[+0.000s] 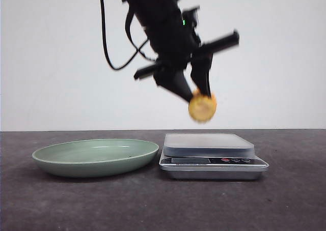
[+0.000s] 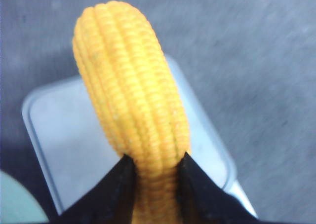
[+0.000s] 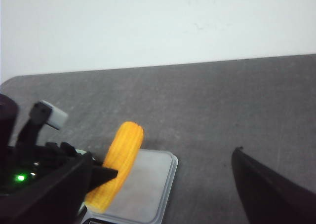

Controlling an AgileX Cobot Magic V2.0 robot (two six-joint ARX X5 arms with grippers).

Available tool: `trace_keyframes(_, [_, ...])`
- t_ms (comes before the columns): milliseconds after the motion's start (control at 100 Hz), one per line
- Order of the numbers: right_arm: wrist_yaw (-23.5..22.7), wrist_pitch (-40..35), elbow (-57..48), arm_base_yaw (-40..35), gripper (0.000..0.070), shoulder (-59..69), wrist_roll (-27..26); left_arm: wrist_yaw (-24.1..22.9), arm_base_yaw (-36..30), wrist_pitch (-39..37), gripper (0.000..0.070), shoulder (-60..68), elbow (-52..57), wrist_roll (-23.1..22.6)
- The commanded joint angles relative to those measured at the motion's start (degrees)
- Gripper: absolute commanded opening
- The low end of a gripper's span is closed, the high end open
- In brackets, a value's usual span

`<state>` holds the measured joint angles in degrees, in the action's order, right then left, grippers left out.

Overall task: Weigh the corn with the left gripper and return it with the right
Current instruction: 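Lift the corn with the left gripper and carry it over the scale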

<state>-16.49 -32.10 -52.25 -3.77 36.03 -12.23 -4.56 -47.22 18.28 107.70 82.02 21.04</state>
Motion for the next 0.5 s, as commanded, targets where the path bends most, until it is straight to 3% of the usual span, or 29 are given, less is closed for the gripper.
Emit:
trace_keyframes(0, [0.0, 0.2, -1.1, -0.2, 0.0569, 0.2, 0.4, -0.2, -0.6, -0.2, 0.0006, 1.9, 1.4, 1.1])
trace_keyframes(490, [0.0, -1.0, -1.1, -0.2, 0.0569, 0.2, 0.5, -1.6, -0.1, -1.9, 0.0005, 2.6, 1.4, 1.3])
